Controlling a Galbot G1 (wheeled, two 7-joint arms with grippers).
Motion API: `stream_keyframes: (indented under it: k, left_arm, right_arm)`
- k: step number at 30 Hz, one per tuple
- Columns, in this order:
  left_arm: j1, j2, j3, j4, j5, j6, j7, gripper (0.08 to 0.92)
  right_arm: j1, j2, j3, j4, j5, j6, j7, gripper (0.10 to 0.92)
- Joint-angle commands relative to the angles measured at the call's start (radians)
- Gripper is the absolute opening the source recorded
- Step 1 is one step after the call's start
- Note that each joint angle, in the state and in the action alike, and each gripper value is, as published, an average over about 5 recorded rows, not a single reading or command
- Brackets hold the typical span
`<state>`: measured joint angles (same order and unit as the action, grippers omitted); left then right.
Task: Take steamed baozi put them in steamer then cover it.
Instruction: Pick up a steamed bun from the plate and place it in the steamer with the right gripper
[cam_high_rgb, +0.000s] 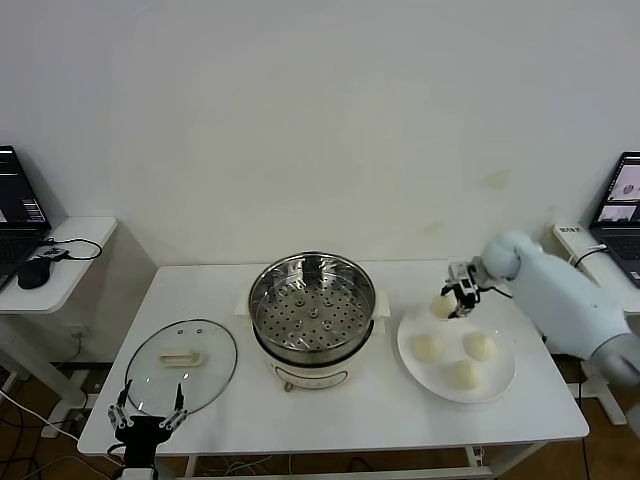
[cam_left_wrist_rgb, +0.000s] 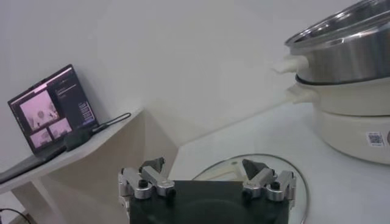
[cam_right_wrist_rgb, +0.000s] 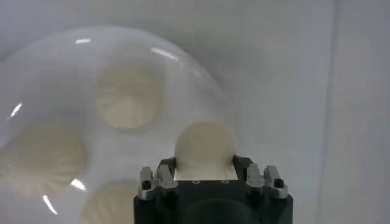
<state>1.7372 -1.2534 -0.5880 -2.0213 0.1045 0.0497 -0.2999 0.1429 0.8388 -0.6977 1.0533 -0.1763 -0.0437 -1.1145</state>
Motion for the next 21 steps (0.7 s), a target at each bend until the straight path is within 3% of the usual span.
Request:
stream_keyframes:
  k: [1, 9, 21]
  left_arm:
    - [-0.004, 0.004, 0.003, -0.002, -0.004, -0.001, -0.006, 0.823]
    - [-0.002, 0.015, -0.005, -0.002, -0.010, -0.003, -0.011, 0.823]
    - [-0.005, 0.015, -0.024, 0.016, -0.016, -0.007, -0.018, 0.823]
  right_arm:
    - [0.312, -0.030, -0.215, 0.147, 0.230, -0.023, -0.009, 0.602]
    - [0.463, 0.139, -0.345, 0.149, 0.319, 0.006, 0.030, 0.606]
    - [0.379, 0.385, -0.453, 0.073, 0.289, 0.125, 0.101, 0.611]
